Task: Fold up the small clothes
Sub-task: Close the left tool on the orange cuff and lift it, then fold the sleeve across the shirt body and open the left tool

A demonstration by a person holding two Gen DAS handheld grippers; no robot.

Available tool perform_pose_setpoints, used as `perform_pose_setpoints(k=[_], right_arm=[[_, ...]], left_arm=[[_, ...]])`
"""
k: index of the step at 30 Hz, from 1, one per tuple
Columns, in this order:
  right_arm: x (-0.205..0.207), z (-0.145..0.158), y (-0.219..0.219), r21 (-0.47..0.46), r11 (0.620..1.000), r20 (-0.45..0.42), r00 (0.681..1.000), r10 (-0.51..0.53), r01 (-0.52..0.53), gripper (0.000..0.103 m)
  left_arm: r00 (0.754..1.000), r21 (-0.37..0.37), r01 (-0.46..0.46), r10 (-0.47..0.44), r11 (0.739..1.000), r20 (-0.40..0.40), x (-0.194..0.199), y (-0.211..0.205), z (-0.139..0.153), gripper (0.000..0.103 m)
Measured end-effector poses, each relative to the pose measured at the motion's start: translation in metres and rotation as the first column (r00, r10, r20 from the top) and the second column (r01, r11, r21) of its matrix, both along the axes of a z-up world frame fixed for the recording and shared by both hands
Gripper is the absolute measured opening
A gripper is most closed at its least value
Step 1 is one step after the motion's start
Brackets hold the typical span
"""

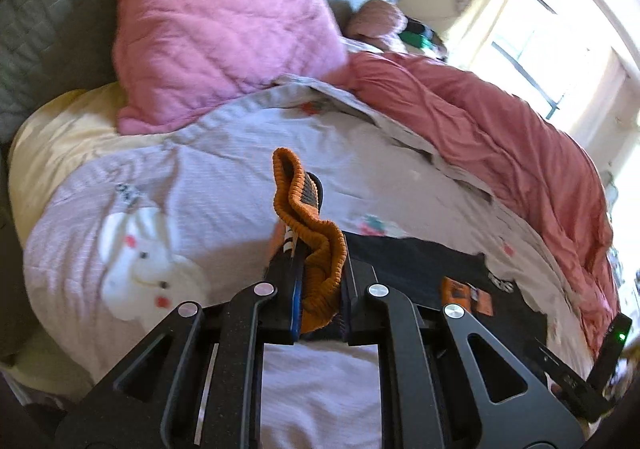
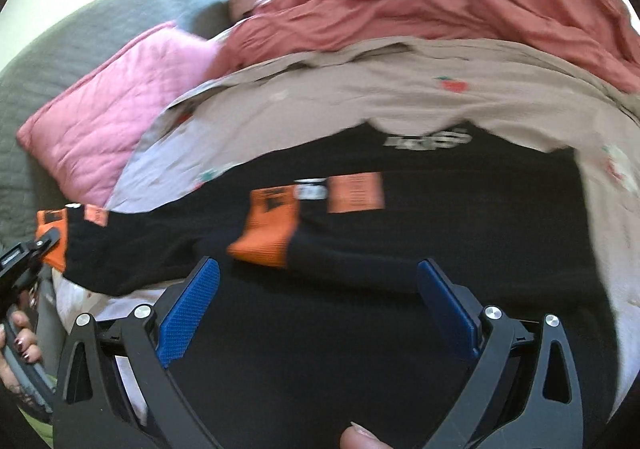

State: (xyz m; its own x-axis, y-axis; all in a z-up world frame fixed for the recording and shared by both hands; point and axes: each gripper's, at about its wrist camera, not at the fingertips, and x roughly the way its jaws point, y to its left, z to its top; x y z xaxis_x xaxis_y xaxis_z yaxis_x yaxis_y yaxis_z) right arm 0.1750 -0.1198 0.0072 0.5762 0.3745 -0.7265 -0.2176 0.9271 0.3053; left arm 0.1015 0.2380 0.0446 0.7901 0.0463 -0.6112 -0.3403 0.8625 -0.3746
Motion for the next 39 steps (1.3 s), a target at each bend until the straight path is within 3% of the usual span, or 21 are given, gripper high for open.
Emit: perform_pose_setpoints(k=[8,12,18,27,39], right_arm=[[-0.011,-0.019,-0.084,0.061,0.989,-0.045,0.990,-0.134,0.137,0.098],[-0.014,-0.021,-0.101,0.085,0.983,-0.053,0.986,-0.157,0.161,0.098],[-0.019,-0.014,-0.125,0.136,0.974,-0.027,0.983,-0.181,0.183,0.098],[-0.025,-0.015,-0.157,0.170,0.959,-0.026,0.974,-0.224,0.225,0.098],[-0.026,-0.031,-0.187,0.106,0.937,-0.069,0.943,-0.326,0.332,0.098]], left_arm=[[0.987,0.086,0.162,-0.162,0.983,-0.002,0.019,-0.090,0.021,0.007],[0.975,0.141,0.222,-0.221,0.965,-0.024,0.028,-0.135,0.023,0.007],[0.954,0.165,0.299,-0.291,0.940,-0.070,0.041,-0.177,0.018,0.007],[0.914,0.208,0.395,-0.361,0.895,-0.186,0.057,-0.233,-0.016,0.006],[0.826,0.229,0.549,-0.479,0.804,-0.298,0.075,-0.287,-0.074,0.008]])
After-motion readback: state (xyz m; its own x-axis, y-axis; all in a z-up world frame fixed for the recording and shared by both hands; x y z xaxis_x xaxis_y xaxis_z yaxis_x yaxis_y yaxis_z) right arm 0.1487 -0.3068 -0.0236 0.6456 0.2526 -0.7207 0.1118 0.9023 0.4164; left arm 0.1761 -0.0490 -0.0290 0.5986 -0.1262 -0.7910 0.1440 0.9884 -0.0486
